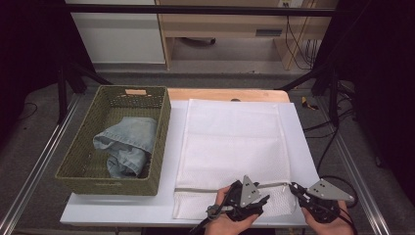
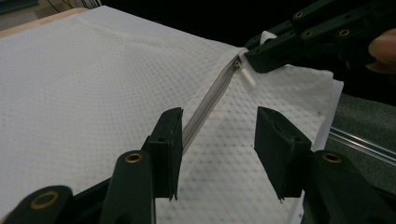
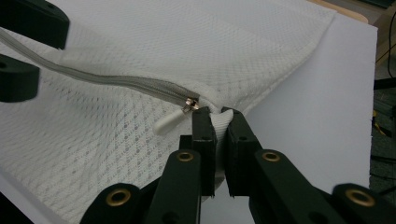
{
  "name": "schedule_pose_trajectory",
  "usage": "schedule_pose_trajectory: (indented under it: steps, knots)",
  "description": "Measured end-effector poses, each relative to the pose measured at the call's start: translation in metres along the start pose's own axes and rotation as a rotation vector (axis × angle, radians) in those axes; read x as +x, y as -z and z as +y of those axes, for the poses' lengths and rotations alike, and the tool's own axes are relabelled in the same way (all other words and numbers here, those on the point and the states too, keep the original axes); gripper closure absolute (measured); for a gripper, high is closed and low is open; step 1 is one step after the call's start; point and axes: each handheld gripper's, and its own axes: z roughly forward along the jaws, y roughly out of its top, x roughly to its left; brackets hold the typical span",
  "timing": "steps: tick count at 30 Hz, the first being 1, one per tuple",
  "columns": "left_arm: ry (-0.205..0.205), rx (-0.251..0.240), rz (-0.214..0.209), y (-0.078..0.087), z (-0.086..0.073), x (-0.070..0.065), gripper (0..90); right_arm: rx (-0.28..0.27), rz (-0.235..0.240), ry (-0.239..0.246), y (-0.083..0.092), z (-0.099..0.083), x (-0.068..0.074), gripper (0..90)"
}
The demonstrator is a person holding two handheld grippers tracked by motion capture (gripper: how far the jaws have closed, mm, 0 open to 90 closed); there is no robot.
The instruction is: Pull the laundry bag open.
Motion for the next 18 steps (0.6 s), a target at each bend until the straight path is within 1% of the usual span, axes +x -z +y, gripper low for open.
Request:
schedule_pose_trajectory:
  steps: [2, 6, 8, 10, 12, 14, 16, 18]
  knots:
    - [0.015, -0.009, -0.014, -0.006, 0.002, -0.004, 57.5, -0.001, -0.002, -0.001, 0.000, 0.000, 0.000, 84.6]
    - [0.025, -0.016, -0.035, -0.018, 0.005, -0.011, 62.9, 0.000, -0.007, 0.002, -0.001, 0.000, 0.000, 84.6]
    - [0.029, -0.012, -0.050, -0.023, 0.006, -0.014, 67.1, -0.001, -0.008, 0.002, 0.000, 0.000, 0.001, 84.7]
    - [0.021, -0.001, -0.048, -0.028, 0.006, -0.017, 69.1, -0.002, -0.011, 0.003, 0.000, 0.000, 0.001, 84.7]
    - [0.027, 0.011, -0.056, -0.036, 0.008, -0.018, 70.7, -0.004, -0.010, 0.003, 0.000, 0.000, 0.001, 84.7]
    - [0.025, 0.015, -0.049, -0.037, 0.008, -0.018, 72.0, -0.001, -0.014, 0.008, 0.000, 0.001, 0.002, 84.7]
    - [0.033, 0.013, -0.054, -0.041, 0.009, -0.017, 73.1, -0.004, -0.015, 0.009, 0.000, 0.001, 0.002, 84.7]
    - [0.033, 0.021, -0.046, -0.044, 0.009, -0.016, 73.4, -0.008, -0.012, 0.006, 0.001, 0.001, 0.002, 84.7]
